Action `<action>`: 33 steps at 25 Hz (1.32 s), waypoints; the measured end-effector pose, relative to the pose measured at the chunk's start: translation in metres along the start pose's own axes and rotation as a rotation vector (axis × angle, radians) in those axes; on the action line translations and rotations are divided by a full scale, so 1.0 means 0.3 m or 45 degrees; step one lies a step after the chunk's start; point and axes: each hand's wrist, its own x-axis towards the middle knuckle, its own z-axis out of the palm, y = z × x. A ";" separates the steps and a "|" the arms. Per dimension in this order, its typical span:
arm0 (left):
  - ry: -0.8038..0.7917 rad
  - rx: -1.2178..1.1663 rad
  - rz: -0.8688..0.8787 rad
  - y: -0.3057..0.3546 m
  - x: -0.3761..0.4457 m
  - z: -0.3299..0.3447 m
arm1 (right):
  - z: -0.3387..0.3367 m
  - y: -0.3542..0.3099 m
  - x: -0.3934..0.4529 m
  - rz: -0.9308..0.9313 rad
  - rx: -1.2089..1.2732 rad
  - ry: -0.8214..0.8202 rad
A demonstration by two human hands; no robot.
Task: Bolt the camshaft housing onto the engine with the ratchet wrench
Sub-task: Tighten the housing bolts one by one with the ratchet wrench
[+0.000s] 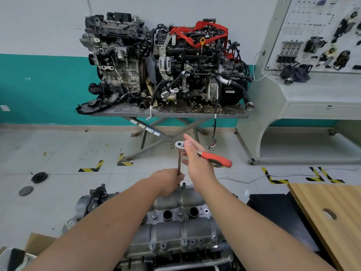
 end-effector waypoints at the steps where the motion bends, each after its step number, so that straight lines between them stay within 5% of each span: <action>1: -0.031 -0.017 -0.009 0.005 -0.006 -0.004 | 0.000 0.010 -0.007 -0.234 -0.195 -0.016; 6: -0.022 -0.731 -0.093 0.007 -0.034 0.005 | 0.001 0.029 0.014 -1.177 -1.067 -0.145; 7: -0.081 -0.676 -0.120 0.016 -0.047 -0.006 | -0.001 0.015 0.022 -1.268 -1.230 -0.127; 10: -0.012 -0.365 -0.149 0.015 -0.025 0.001 | -0.012 -0.019 0.037 -1.284 -1.489 -0.165; 14: -0.014 -0.358 -0.132 0.013 -0.010 0.001 | -0.037 -0.054 0.043 -1.205 -1.614 -0.324; 18: -0.094 -0.135 -0.037 0.018 -0.011 -0.003 | 0.010 -0.118 0.054 -0.894 -1.781 -0.413; 21: -0.084 -0.155 -0.038 0.009 -0.015 0.016 | 0.066 -0.166 0.078 -0.257 -1.476 -0.401; 25: -0.036 -0.349 -0.027 -0.003 -0.033 0.008 | 0.086 -0.171 0.073 0.611 -0.075 -0.242; 27: -0.046 -0.521 -0.032 -0.013 -0.032 0.007 | 0.079 -0.136 0.060 0.614 0.440 -0.102; 29: -0.062 -0.589 -0.049 -0.021 -0.033 0.008 | 0.074 -0.093 0.054 0.529 0.635 -0.012; 33: -0.074 -0.636 -0.099 -0.010 -0.021 0.017 | 0.058 -0.030 0.032 0.200 0.097 -0.050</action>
